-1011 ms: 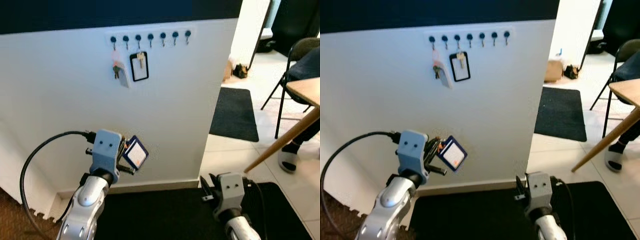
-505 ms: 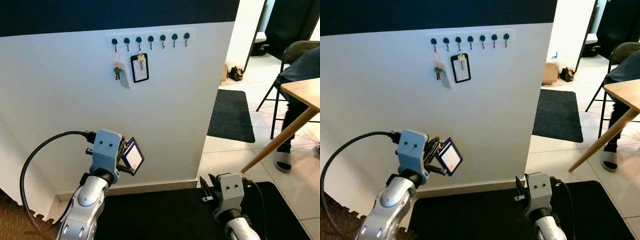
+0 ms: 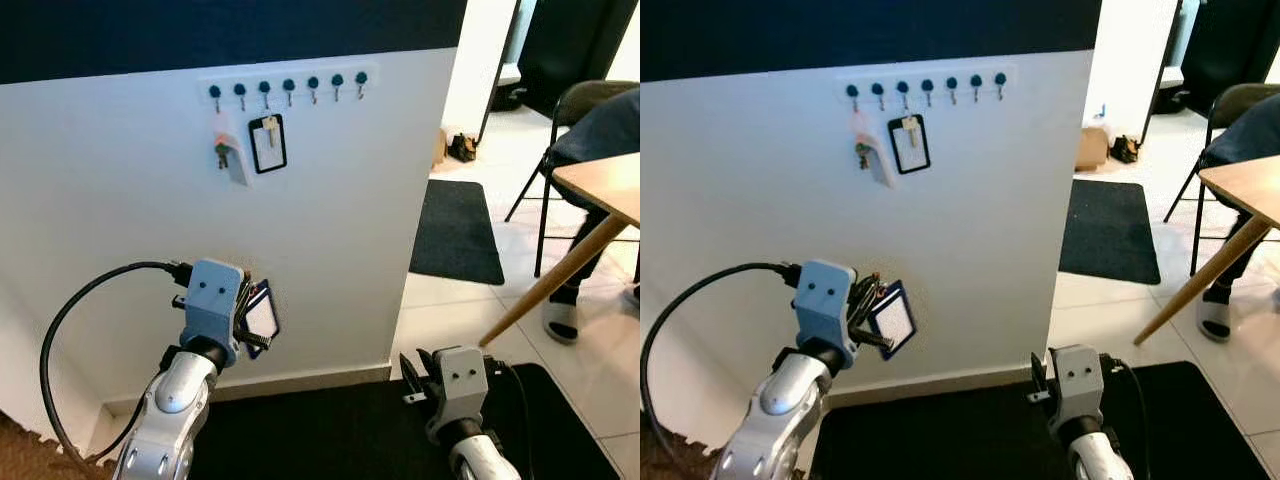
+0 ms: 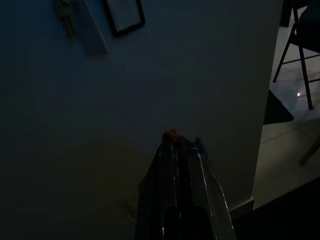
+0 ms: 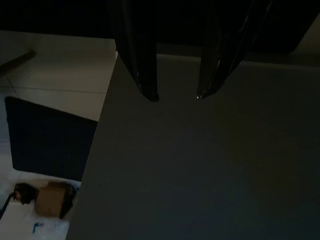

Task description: Hang keys on a hook

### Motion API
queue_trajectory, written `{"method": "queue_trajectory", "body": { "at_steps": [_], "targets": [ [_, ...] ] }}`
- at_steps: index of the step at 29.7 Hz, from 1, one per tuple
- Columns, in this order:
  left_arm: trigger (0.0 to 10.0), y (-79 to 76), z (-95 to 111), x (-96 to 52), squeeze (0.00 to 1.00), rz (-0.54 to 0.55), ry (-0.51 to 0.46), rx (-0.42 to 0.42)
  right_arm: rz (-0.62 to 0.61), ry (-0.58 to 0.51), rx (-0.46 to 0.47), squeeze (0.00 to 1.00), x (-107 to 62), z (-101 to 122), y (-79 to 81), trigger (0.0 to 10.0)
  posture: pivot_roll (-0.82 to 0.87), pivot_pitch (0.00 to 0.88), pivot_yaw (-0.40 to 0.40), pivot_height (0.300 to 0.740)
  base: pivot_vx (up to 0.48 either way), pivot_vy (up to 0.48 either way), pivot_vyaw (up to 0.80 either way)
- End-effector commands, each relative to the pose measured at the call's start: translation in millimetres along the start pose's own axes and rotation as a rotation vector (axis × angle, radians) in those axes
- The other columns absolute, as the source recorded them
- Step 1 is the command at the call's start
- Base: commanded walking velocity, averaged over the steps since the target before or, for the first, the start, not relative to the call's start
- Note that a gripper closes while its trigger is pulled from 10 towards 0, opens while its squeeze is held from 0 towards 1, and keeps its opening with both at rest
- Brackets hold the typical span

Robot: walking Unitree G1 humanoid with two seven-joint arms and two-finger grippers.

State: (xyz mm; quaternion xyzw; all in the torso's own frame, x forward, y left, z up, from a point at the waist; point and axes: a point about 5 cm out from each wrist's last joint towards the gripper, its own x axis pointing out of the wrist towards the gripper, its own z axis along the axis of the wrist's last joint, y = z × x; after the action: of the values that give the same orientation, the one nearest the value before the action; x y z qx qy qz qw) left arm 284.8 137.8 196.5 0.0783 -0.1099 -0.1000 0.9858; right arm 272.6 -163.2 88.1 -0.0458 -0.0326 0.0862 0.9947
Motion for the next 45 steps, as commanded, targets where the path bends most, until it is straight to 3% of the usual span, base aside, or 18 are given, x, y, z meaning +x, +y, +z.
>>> {"method": "queue_trajectory", "body": {
  "at_steps": [1,34,40,45],
  "targets": [
    [10.0,1.7,-1,-1.0,0.00,0.008,-0.003,0.002,0.006,0.021,0.009,0.00,-1.7,-4,2.2,10.0,0.05,0.141,0.066,0.740,0.442,0.000,0.00],
    [10.0,6.8,0,-1.3,0.00,0.034,-0.010,0.000,0.016,0.016,0.007,0.00,-0.1,-3,4.0,10.0,0.05,0.131,0.070,0.740,0.324,0.000,0.00],
    [10.0,8.2,4,-4.0,0.00,0.015,-0.021,-0.014,0.015,0.018,0.009,0.00,-1.0,-4,4.4,10.0,0.05,0.132,0.071,0.740,0.000,0.000,0.00],
    [10.0,6.2,12,-9.4,0.00,-0.065,-0.035,-0.027,0.014,0.020,0.009,0.00,-0.9,-5,4.2,10.0,0.05,0.131,0.071,0.740,0.000,0.000,0.00]
  ]
}}
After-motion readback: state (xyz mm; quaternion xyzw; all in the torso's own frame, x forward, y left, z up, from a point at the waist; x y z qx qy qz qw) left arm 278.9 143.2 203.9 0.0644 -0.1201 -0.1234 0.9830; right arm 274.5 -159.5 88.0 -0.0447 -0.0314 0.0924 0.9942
